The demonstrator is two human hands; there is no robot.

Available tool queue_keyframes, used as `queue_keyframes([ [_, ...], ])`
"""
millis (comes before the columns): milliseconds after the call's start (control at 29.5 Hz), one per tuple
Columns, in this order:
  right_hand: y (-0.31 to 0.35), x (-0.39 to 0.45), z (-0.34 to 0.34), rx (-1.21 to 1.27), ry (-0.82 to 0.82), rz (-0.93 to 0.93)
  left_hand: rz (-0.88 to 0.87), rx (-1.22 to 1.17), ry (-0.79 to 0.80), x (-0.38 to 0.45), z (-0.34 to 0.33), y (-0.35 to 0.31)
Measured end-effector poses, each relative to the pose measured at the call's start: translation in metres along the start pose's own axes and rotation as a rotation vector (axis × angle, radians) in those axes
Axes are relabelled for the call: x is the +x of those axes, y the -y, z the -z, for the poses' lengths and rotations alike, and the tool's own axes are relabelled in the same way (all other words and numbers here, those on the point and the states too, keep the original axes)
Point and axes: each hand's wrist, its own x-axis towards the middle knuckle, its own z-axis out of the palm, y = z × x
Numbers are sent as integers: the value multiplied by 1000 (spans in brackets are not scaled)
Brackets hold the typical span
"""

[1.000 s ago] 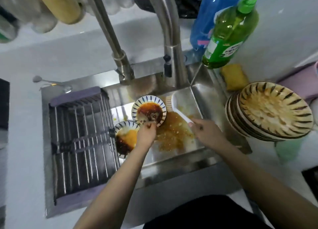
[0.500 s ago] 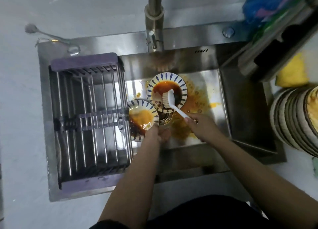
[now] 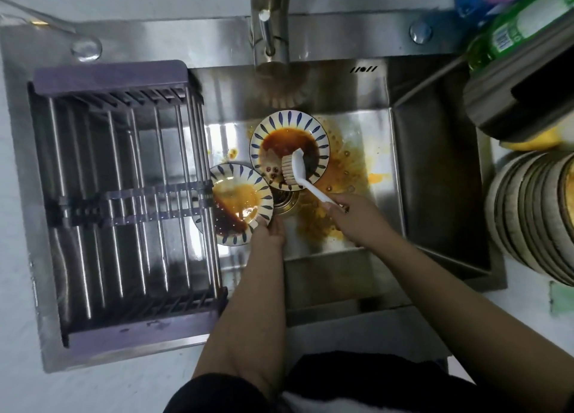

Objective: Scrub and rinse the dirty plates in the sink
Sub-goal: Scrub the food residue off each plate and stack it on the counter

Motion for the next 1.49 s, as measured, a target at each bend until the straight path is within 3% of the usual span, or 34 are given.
queue_keyframes([
  [238,-3,-16,11,-5,25,34,146,-39,21,-43,-7,15],
  [339,-2,-27,22,-11,7,87,194,59,54,-62,-8,28],
  [441,-1,-44,39,-7,-33,142,128,211,78,-81,-6,42],
  [781,-32,-74,76,-47,-30,191,-457,855,-22,-117,24,41],
  [984,-43,-89,75,-60,-1,162,-1149,1399,-266,-161,31,29],
  [1188,-44,-108,72,-42,40,201,-1530,1658,-327,-205,34,29],
  [1324,-39,-116,69,-58,40,239,-1581,1718,-282,-214,34,35],
  [1494,-30,-129,71,-247,4,316,-1378,1358,-3,-216,39,40],
])
